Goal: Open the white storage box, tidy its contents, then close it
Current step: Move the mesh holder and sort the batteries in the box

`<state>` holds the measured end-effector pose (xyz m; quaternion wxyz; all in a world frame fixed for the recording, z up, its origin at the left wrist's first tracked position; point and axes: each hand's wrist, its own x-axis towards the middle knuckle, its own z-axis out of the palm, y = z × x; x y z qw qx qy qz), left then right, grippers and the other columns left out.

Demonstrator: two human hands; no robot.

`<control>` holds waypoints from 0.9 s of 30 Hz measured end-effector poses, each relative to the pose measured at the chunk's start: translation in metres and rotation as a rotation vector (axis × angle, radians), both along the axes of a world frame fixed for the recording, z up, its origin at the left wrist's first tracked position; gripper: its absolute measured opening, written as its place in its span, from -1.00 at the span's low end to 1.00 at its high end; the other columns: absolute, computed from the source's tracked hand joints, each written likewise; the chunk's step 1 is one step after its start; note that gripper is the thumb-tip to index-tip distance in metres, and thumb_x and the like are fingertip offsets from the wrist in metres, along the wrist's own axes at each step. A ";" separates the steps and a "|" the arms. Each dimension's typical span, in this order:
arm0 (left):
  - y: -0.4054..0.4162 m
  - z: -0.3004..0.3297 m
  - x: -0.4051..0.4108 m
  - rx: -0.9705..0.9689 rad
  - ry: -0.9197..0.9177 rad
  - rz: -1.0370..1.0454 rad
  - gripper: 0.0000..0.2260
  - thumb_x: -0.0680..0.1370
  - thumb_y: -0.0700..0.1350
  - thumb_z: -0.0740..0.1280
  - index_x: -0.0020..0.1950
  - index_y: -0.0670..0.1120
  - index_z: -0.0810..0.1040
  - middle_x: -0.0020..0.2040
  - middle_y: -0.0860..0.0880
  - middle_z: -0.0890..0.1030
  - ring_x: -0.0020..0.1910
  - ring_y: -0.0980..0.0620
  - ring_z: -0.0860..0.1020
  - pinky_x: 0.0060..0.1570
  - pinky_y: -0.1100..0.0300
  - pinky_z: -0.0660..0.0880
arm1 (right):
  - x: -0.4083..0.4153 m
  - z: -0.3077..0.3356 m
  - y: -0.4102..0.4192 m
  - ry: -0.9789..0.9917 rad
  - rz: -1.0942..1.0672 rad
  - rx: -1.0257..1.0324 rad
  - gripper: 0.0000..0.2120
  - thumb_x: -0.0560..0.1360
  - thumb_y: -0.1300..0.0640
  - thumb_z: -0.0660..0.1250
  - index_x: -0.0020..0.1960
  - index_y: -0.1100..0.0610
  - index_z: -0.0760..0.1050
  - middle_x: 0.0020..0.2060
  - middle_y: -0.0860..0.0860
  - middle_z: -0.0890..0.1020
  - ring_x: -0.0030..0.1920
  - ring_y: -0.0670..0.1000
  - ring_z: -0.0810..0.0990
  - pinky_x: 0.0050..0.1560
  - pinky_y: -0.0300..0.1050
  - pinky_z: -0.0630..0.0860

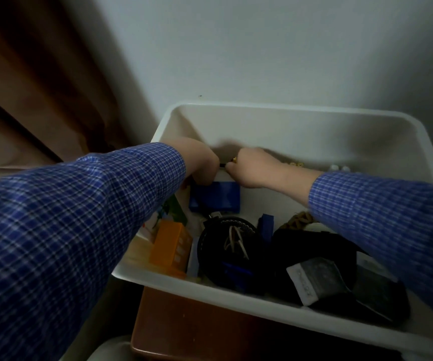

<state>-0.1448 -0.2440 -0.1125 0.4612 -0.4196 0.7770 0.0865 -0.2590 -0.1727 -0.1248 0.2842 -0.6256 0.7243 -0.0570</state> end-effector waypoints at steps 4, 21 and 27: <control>0.000 -0.001 0.000 -0.004 0.023 0.008 -0.75 0.59 -0.21 0.28 0.26 -0.23 0.51 0.13 -0.20 0.62 0.06 -0.18 0.65 0.13 -0.07 0.61 | -0.023 0.019 0.017 -0.211 -0.105 0.042 -0.68 0.59 0.09 0.14 -0.32 0.14 0.38 -0.44 0.04 0.43 -0.46 0.01 0.37 -0.58 -0.29 0.24; 0.006 -0.012 -0.003 -0.260 0.302 0.030 -0.74 0.61 -0.12 0.31 0.28 -0.12 0.47 0.11 -0.11 0.55 -0.11 -0.04 0.50 -0.17 0.15 0.49 | -0.033 0.029 0.038 -0.435 -0.270 0.195 -0.76 0.58 0.07 0.13 -0.18 0.17 0.41 -0.38 0.09 0.51 -0.46 0.02 0.45 -0.53 -0.33 0.36; 0.006 -0.021 -0.005 -0.333 0.372 0.140 -0.82 0.57 -0.03 0.38 -0.02 -0.10 0.45 -0.21 -0.05 0.50 -0.28 -0.01 0.52 -0.32 0.11 0.51 | -0.036 0.031 0.038 -0.448 -0.266 0.177 -0.76 0.60 0.07 0.13 -0.17 0.17 0.41 -0.36 0.08 0.51 -0.43 0.01 0.46 -0.52 -0.30 0.37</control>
